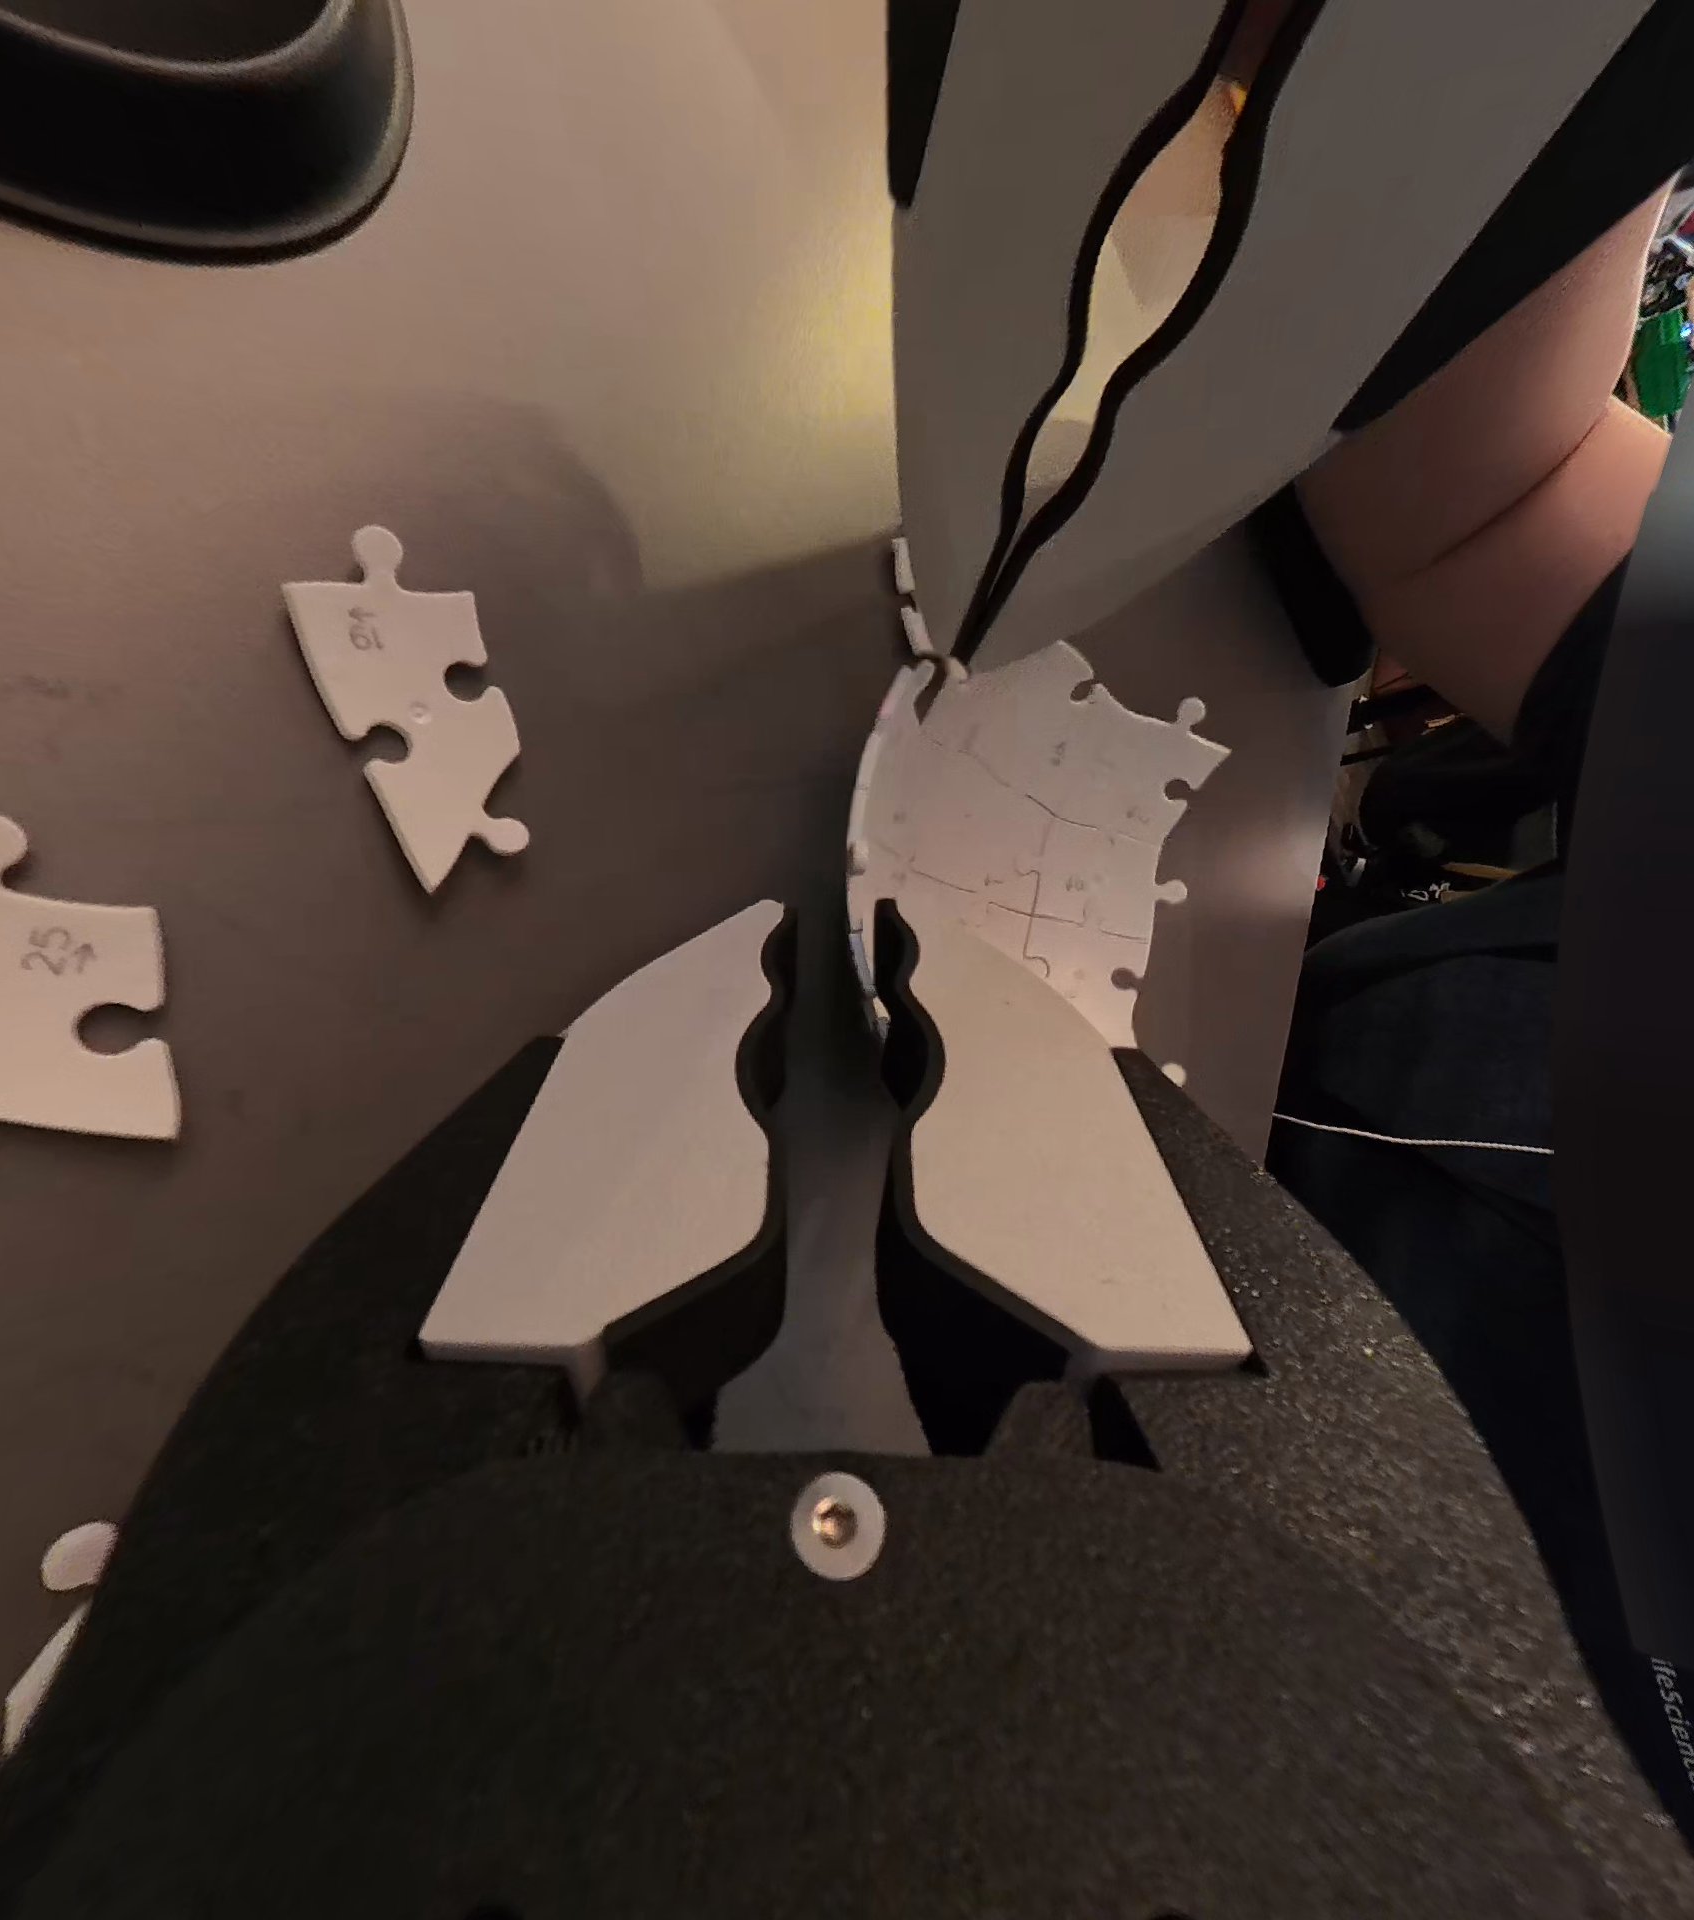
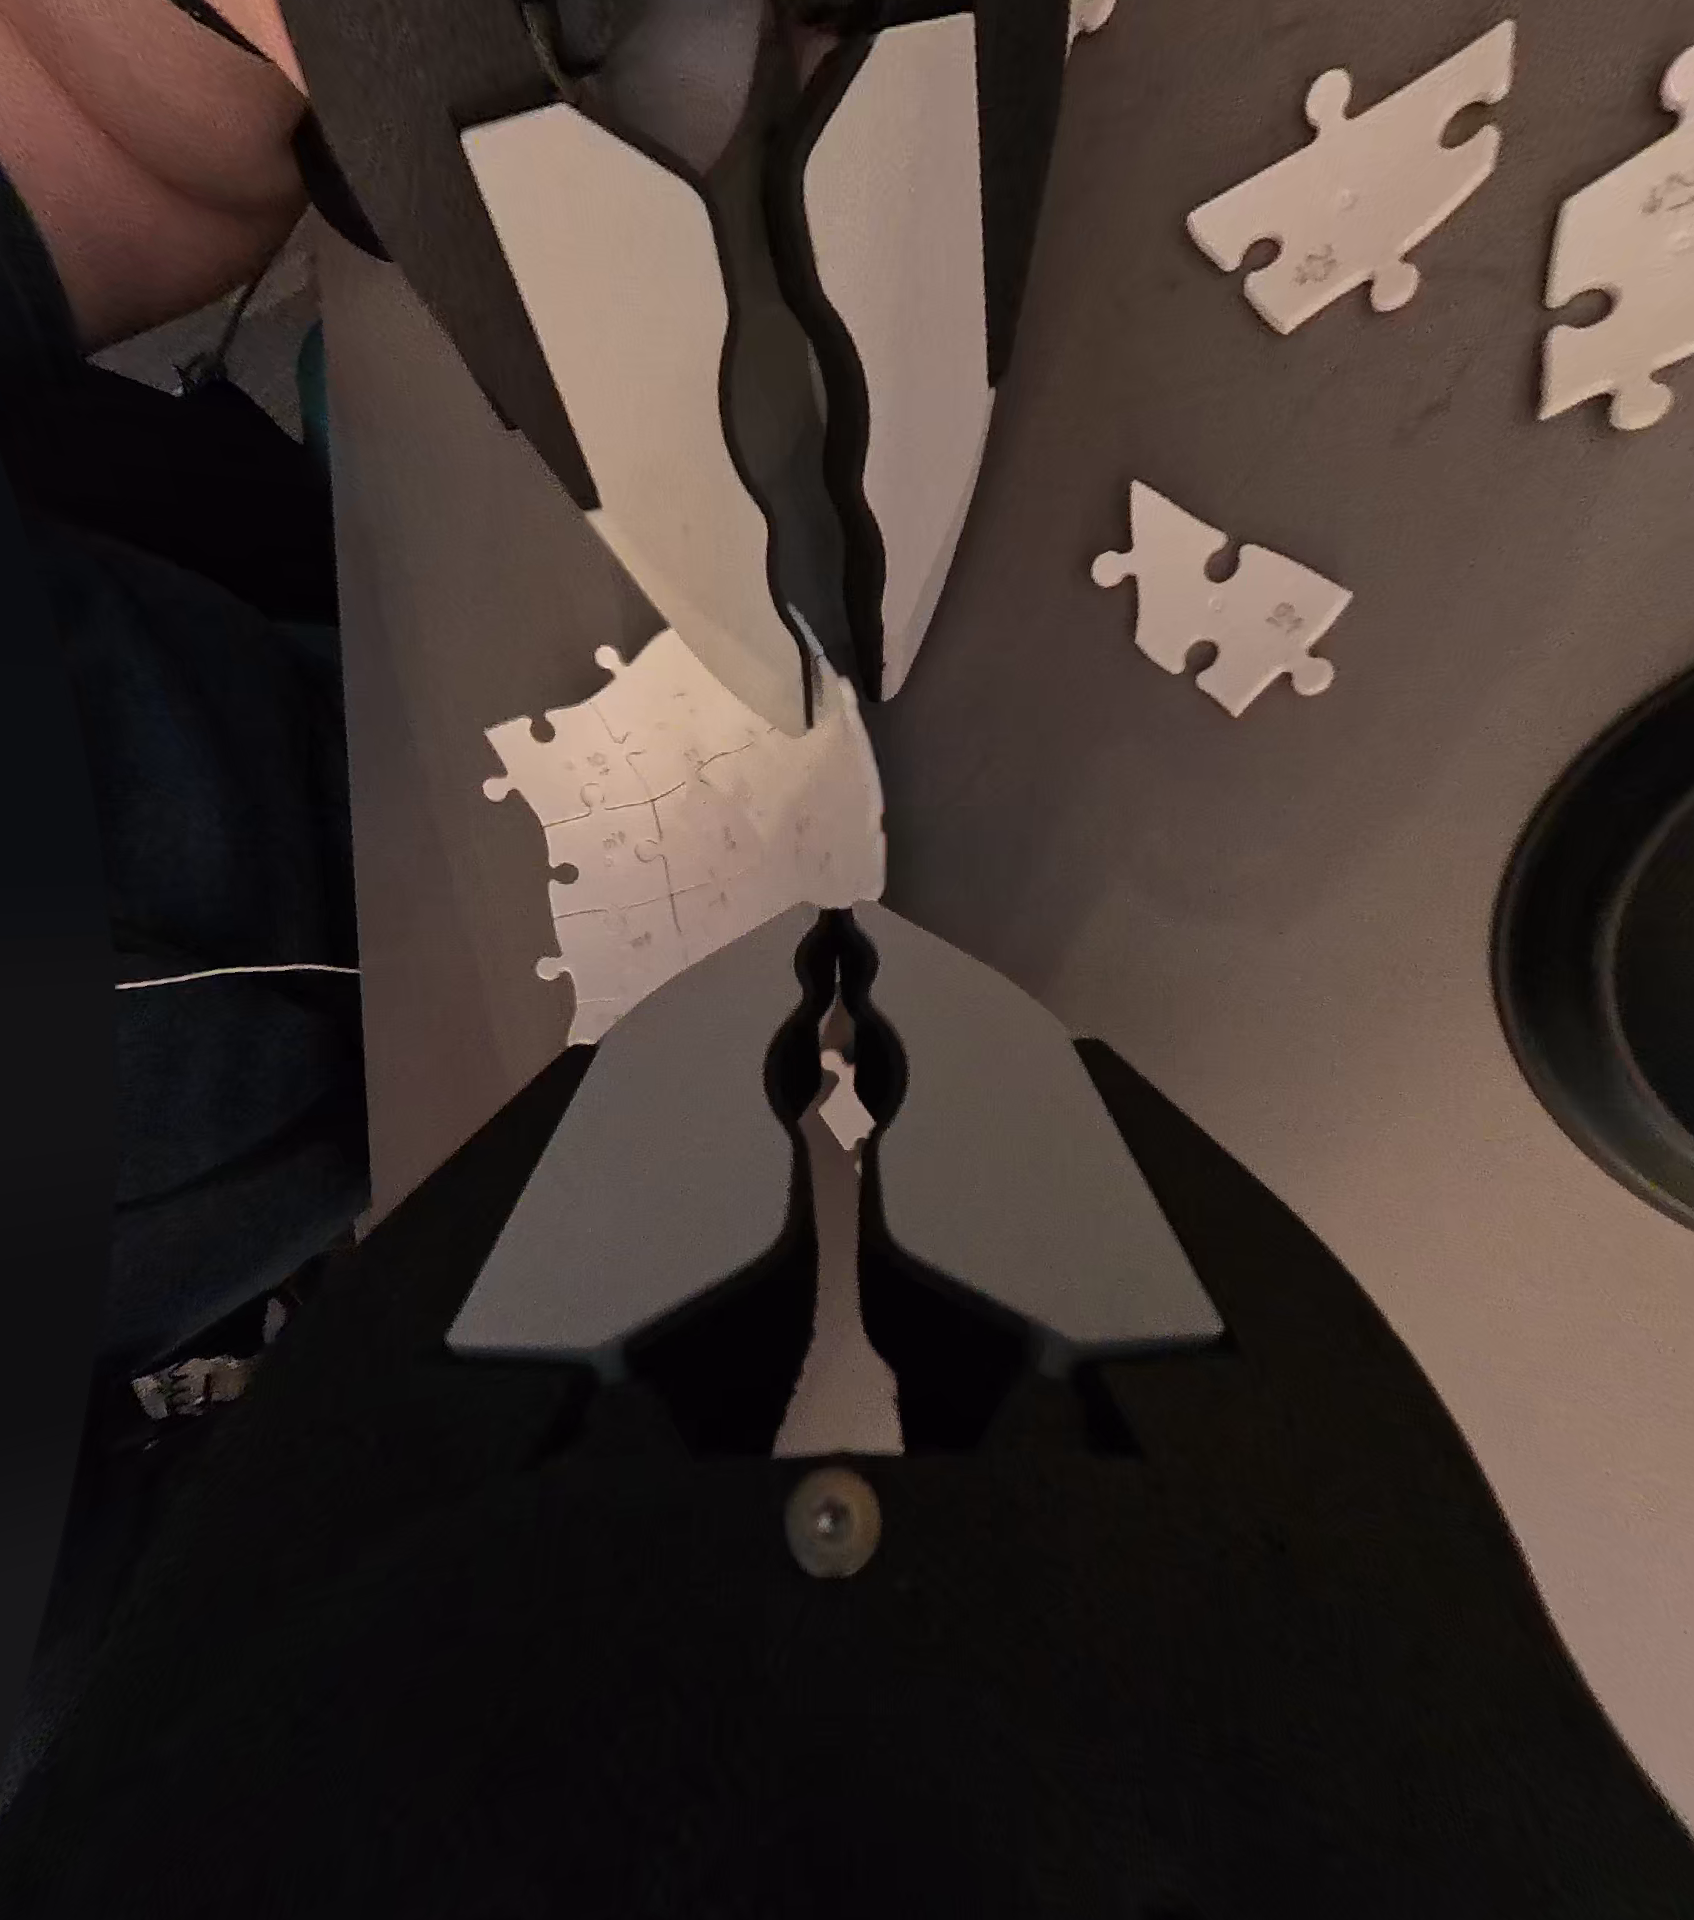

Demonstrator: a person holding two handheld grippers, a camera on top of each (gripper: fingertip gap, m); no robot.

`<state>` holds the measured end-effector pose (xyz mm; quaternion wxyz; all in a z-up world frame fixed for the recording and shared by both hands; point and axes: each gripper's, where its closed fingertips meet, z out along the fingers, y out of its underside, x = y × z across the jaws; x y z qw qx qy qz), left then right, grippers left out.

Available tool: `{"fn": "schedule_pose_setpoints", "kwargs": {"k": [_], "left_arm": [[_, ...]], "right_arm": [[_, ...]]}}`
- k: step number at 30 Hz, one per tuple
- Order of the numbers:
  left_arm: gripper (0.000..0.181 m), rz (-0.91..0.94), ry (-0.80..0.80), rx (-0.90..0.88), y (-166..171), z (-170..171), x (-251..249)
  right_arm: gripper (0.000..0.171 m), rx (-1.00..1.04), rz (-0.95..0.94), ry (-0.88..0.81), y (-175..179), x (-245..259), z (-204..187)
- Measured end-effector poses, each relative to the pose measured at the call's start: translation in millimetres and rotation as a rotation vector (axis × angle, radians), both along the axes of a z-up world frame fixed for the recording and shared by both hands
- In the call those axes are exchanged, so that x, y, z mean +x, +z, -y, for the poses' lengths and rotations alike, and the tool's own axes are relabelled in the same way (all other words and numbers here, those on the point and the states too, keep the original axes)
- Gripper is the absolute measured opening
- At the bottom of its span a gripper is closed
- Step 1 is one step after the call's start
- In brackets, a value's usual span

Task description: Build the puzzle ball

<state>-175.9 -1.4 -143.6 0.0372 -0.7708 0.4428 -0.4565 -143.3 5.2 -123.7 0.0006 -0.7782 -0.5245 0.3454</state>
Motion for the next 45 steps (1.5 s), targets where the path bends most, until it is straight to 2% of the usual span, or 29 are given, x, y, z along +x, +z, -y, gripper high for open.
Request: {"fn": "schedule_pose_setpoints", "kwargs": {"k": [9, 10, 11, 12, 18, 26, 28, 32, 37, 45], "left_arm": [[0.020, 0.075, 0.017, -0.010, 12, 1, -3], [0.020, 0.077, 0.017, -0.006, 13, 1, -4], [0.020, 0.079, 0.018, -0.004, 14, 1, -5], [0.020, 0.082, 0.019, -0.002, 15, 1, -6], [0.020, 0.110, 0.004, -0.009, 18, 4, -6], [0.020, 0.081, -0.026, 0.007, 13, 10, -6], [0.020, 0.079, -0.025, 0.017, 13, 9, -6], [0.020, 0.102, -0.013, 0.018, 18, 4, -8], [0.021, 0.186, -0.016, -0.062, 31, 5, -10], [0.021, 0.231, -0.003, -0.090, 38, 1, -10]], "right_arm": [[0.001, 0.130, -0.026, 0.016, 5, 26, -2], [0.004, 0.158, -0.004, 0.027, 3, 33, 0], [0.017, 0.189, 0.028, 0.033, 0, 41, 2], [0.022, 0.217, 0.062, 0.037, -4, 48, 5], [0.030, 0.275, 0.114, 0.119, -32, 61, 29], [0.031, 0.440, -0.042, 0.136, -17, 49, 16], [0.031, 0.418, -0.061, 0.150, -18, 45, 16], [0.022, 0.371, 0.030, 0.206, -31, 52, 23], [0.014, 0.248, 0.078, 0.255, -33, 63, 45], [0.016, 0.244, 0.034, 0.156, -28, 54, 30]]}}
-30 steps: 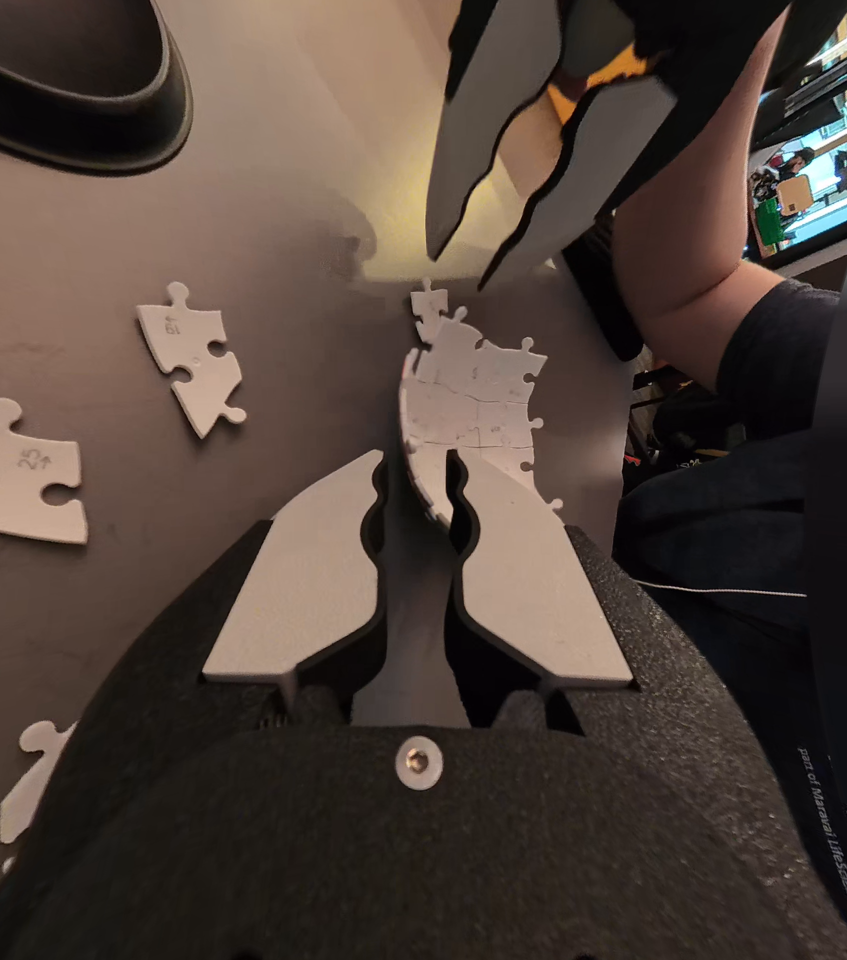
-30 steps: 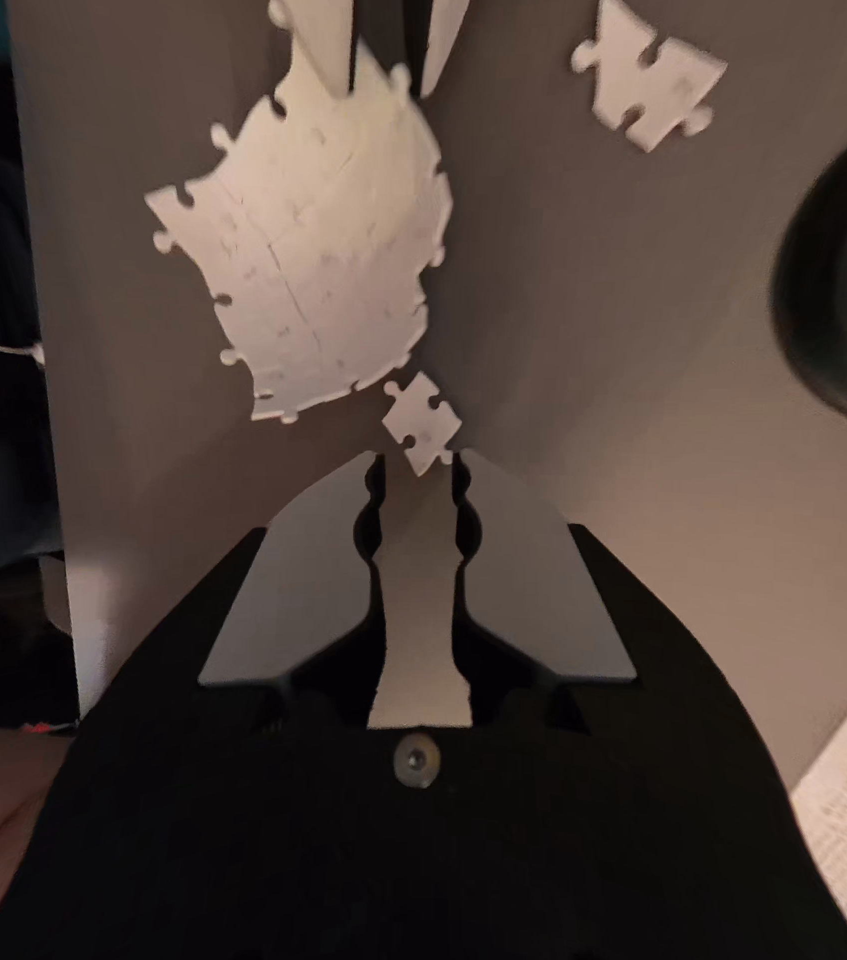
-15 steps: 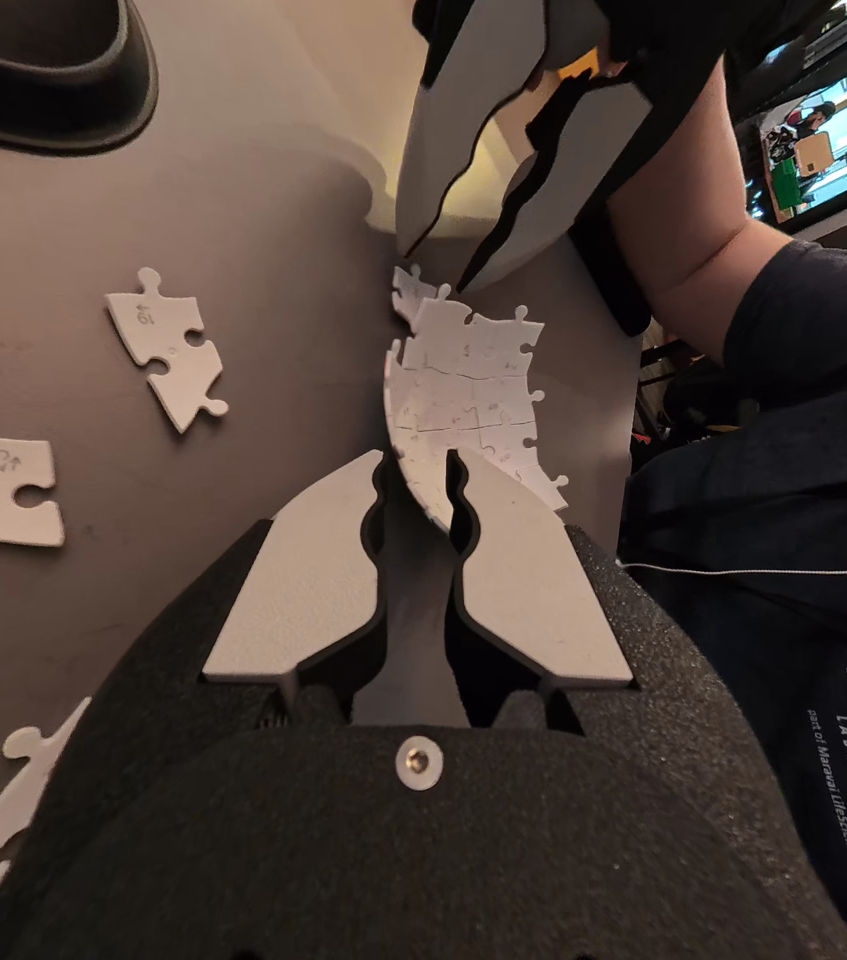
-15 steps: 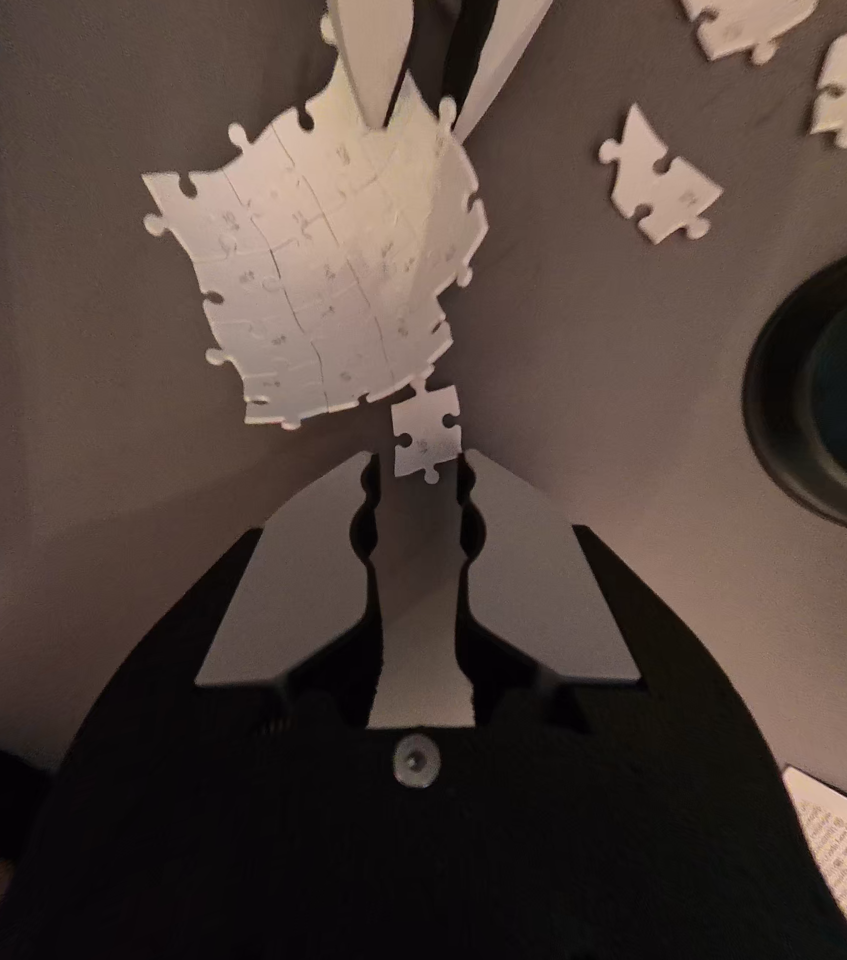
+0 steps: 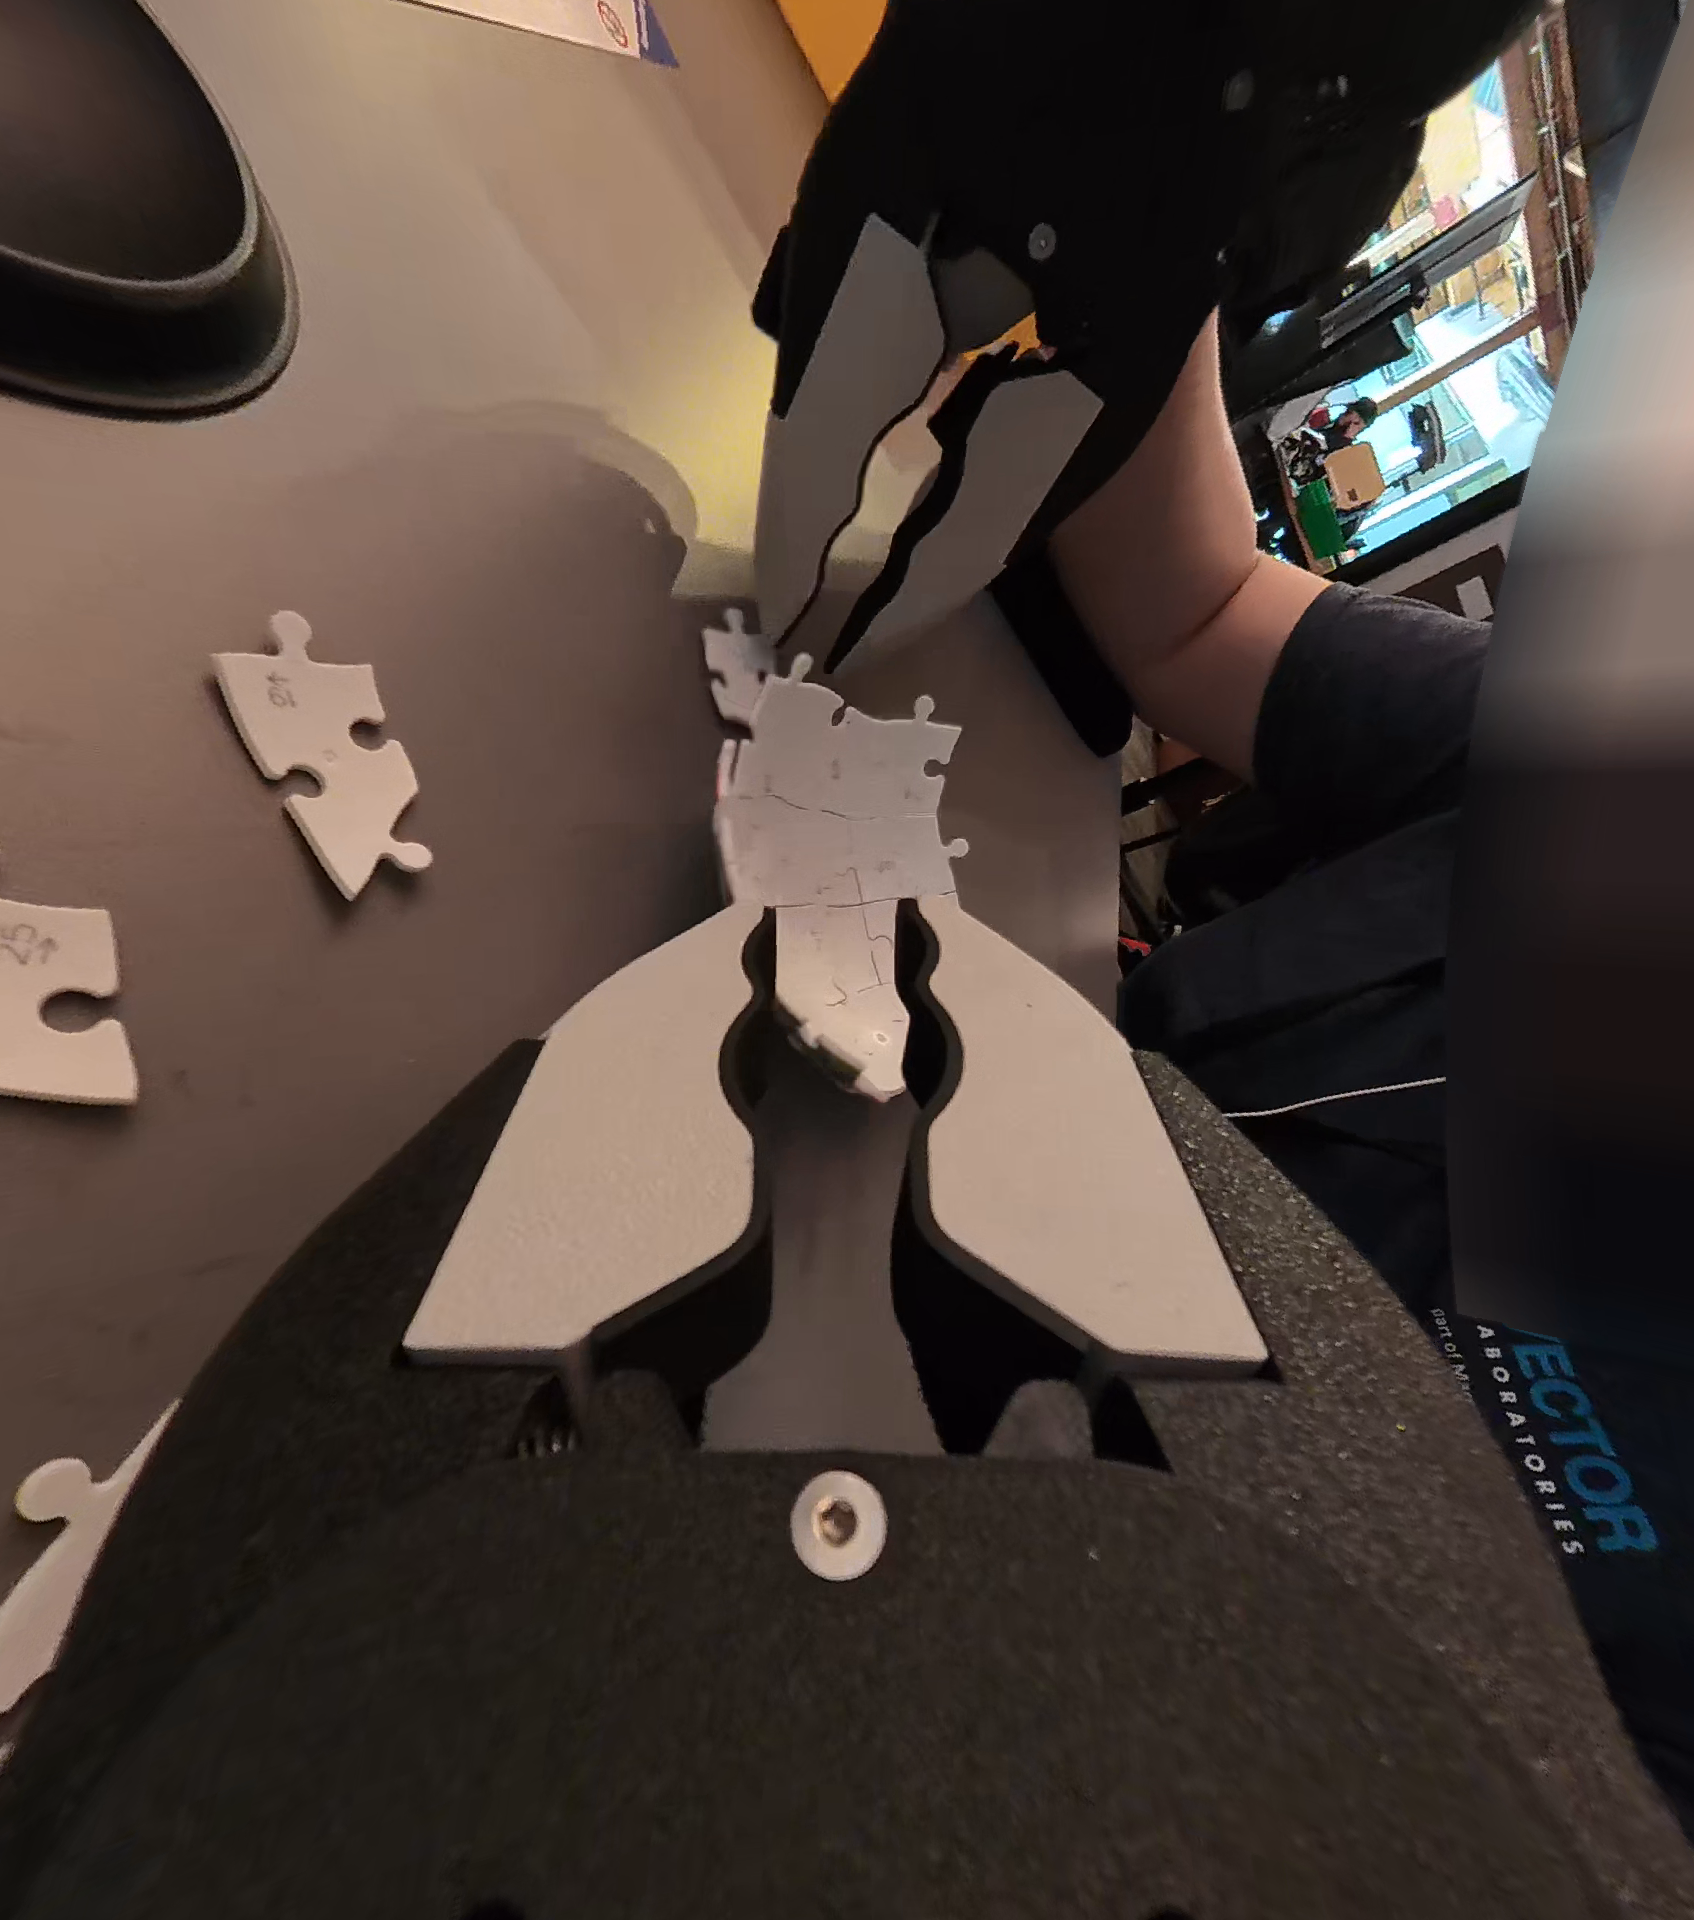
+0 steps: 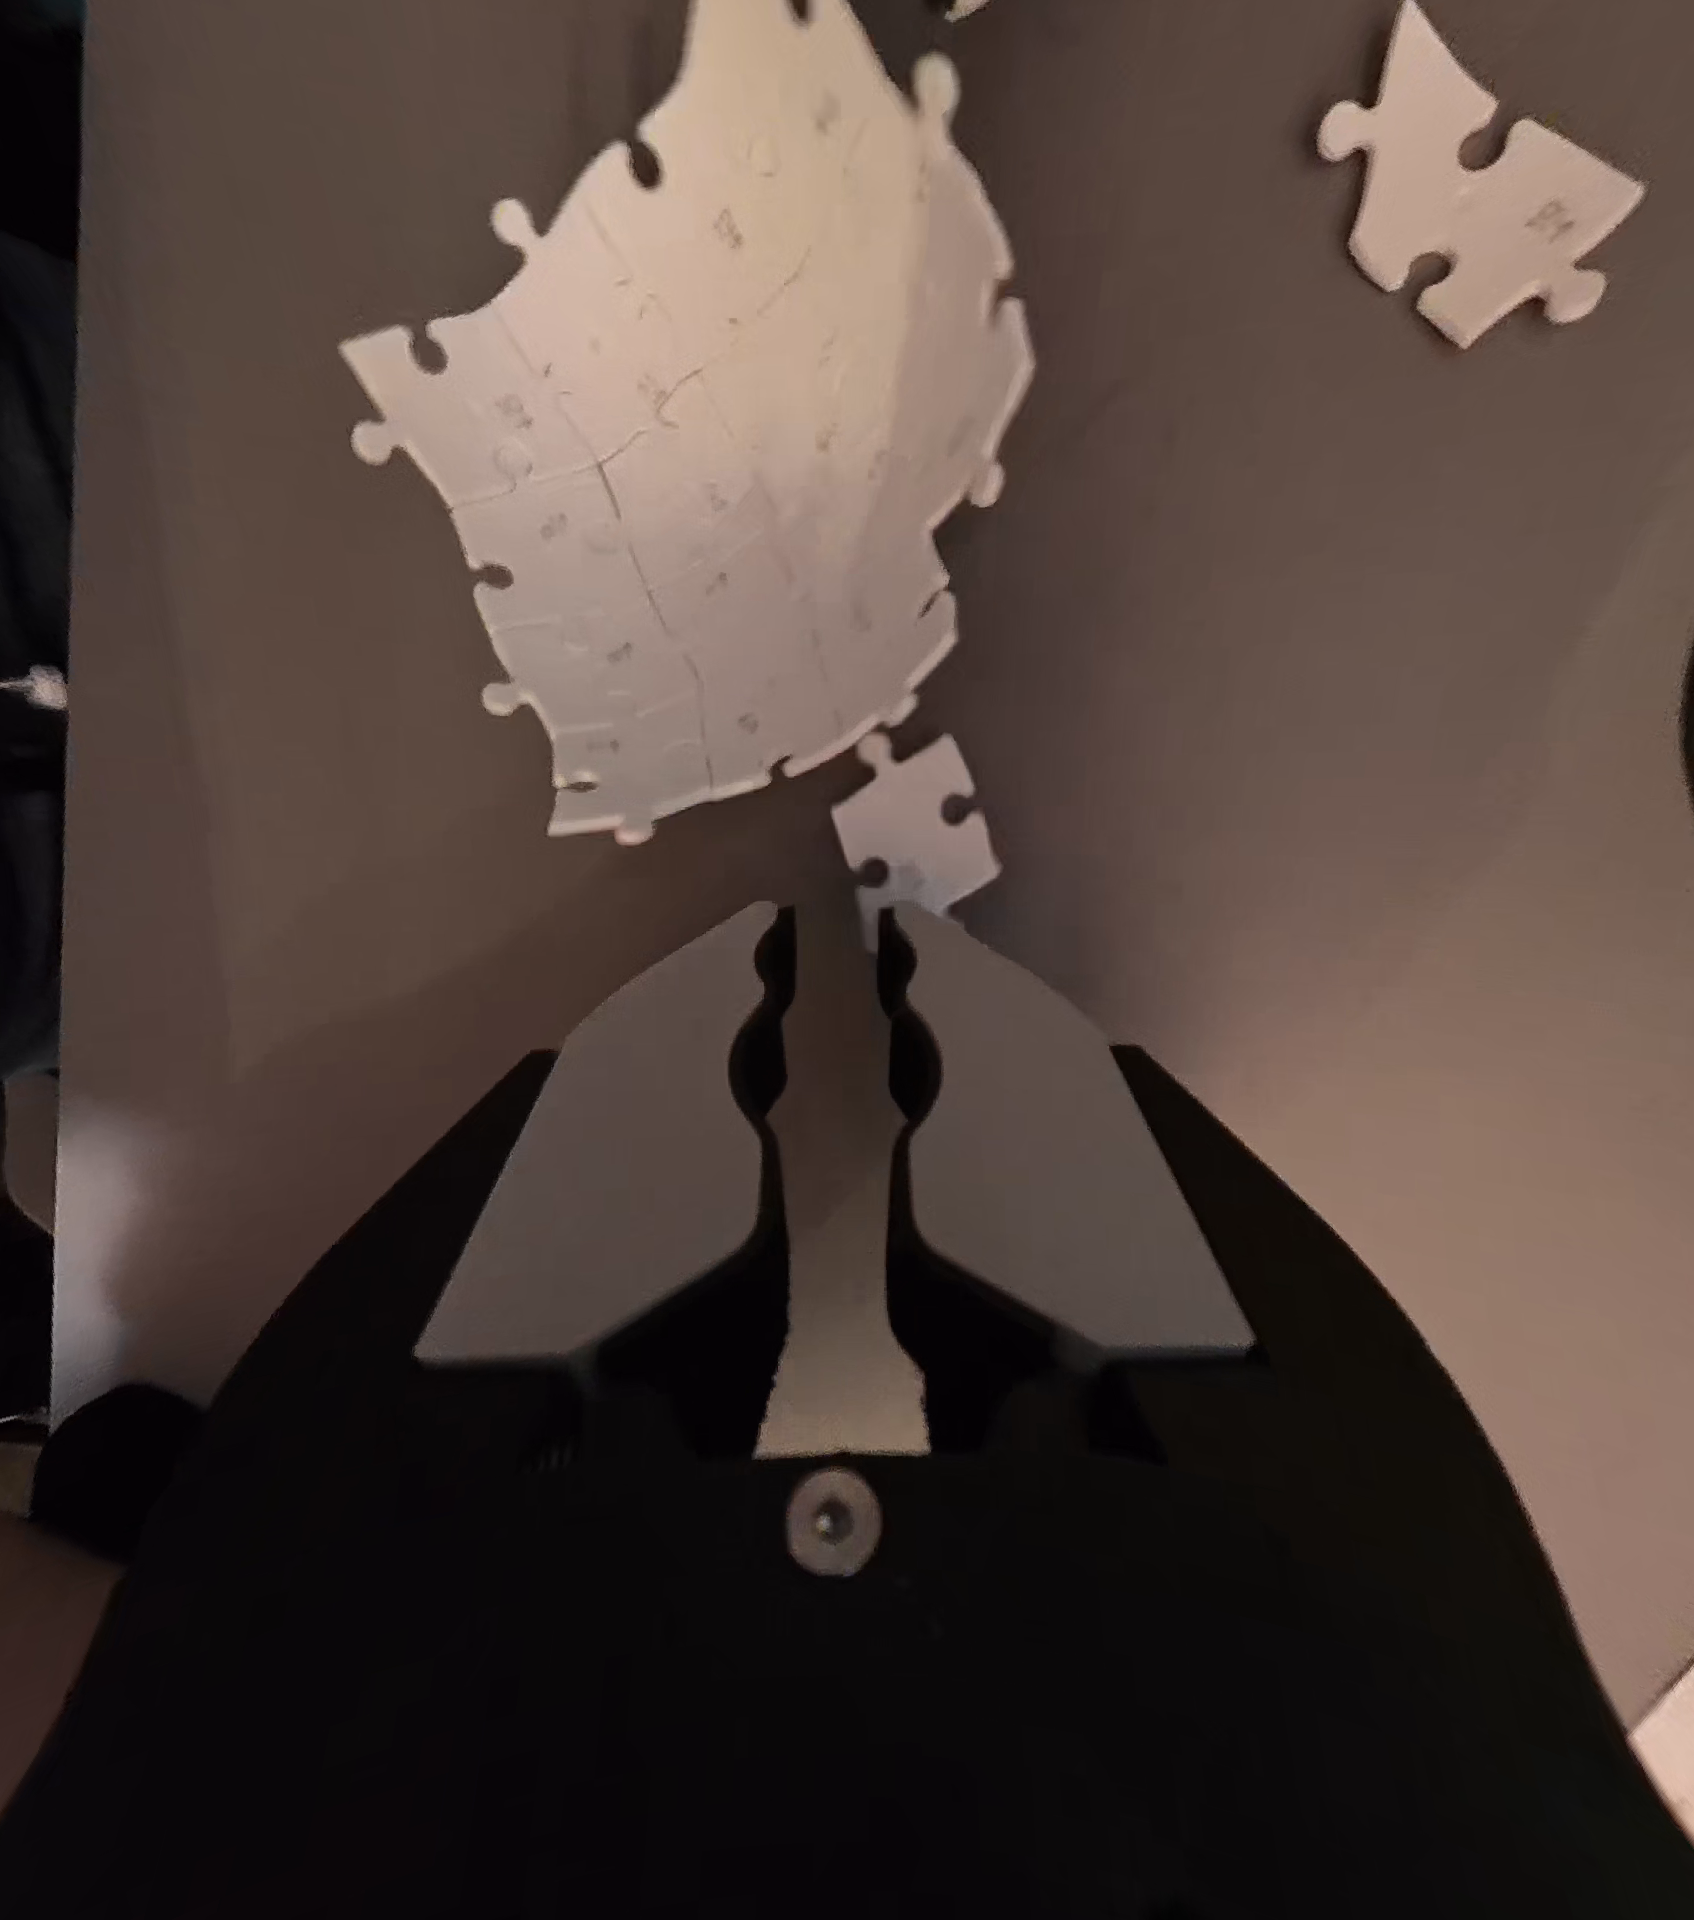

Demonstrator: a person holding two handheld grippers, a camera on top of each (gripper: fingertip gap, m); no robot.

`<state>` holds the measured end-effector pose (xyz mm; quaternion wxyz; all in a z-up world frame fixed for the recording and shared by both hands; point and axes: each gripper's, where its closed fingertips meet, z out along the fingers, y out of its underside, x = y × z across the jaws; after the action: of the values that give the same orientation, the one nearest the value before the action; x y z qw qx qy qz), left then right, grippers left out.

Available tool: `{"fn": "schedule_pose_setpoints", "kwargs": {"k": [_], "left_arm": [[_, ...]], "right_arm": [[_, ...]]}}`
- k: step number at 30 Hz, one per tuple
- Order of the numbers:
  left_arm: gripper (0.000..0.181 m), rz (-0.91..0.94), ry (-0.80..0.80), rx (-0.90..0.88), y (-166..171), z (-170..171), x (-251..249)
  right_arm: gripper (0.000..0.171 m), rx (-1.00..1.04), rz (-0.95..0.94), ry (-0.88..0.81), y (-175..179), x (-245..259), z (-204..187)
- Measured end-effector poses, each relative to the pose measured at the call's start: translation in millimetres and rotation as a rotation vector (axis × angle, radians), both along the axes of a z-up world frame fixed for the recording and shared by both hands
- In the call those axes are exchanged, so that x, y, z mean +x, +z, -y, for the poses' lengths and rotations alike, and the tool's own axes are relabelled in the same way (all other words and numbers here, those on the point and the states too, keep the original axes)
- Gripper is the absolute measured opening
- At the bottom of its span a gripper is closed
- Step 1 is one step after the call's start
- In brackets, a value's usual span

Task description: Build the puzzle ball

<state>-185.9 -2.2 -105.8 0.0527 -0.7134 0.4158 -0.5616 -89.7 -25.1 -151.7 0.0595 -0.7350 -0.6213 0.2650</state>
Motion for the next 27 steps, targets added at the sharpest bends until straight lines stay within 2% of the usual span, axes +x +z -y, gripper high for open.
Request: {"fn": "schedule_pose_setpoints", "kwargs": {"k": [5, 10, 19, 27], "left_arm": [[0.021, -0.014, -0.007, 0.007, -2, 1, 0], [0.021, -0.019, -0.007, 0.021, -1, 1, -1], [0.021, -0.025, -0.012, 0.018, -2, 2, -2], [0.021, -0.023, -0.009, 0.016, -1, 1, -2]], "right_arm": [[0.015, -0.022, 0.009, -0.014, -4, 1, -2], [0.015, 0.045, 0.018, -0.032, 3, 6, -11], [0.023, 0.018, 0.060, -0.022, -3, 11, -8], [0.039, -0.002, 0.014, -0.085, 0, 2, -13]]}}
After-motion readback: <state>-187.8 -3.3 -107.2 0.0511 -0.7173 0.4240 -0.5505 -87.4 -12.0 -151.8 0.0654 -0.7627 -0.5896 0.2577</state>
